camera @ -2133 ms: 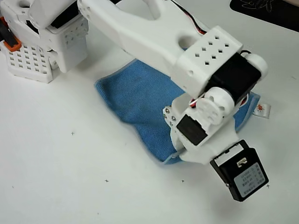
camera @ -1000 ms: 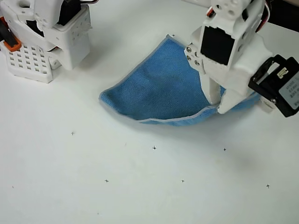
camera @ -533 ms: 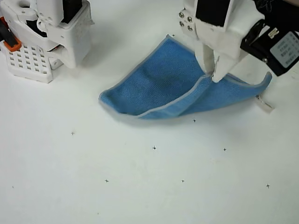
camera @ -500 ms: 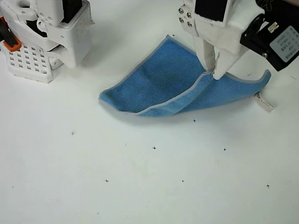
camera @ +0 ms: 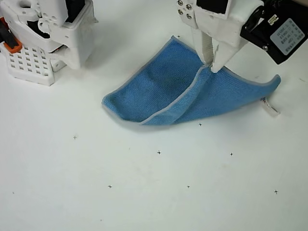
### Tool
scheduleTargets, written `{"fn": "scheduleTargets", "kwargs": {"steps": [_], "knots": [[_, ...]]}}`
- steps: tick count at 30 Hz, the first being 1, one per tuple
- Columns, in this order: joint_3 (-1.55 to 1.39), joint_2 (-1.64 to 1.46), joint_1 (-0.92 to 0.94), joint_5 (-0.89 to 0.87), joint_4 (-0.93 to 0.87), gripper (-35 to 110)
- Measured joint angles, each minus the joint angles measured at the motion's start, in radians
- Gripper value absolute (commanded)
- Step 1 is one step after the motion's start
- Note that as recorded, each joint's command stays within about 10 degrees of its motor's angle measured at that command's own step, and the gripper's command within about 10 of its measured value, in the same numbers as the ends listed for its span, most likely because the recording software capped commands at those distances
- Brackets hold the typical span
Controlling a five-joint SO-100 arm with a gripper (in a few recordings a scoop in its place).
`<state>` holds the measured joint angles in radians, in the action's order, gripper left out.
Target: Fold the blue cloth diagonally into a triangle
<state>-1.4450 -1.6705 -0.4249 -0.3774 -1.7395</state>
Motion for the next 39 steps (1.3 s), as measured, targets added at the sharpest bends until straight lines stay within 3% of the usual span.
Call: {"fn": "scheduleTargets", "kwargs": {"steps": [39], "knots": [[-0.460,-0.252,-0.255,-0.209,0.123,0]]}}
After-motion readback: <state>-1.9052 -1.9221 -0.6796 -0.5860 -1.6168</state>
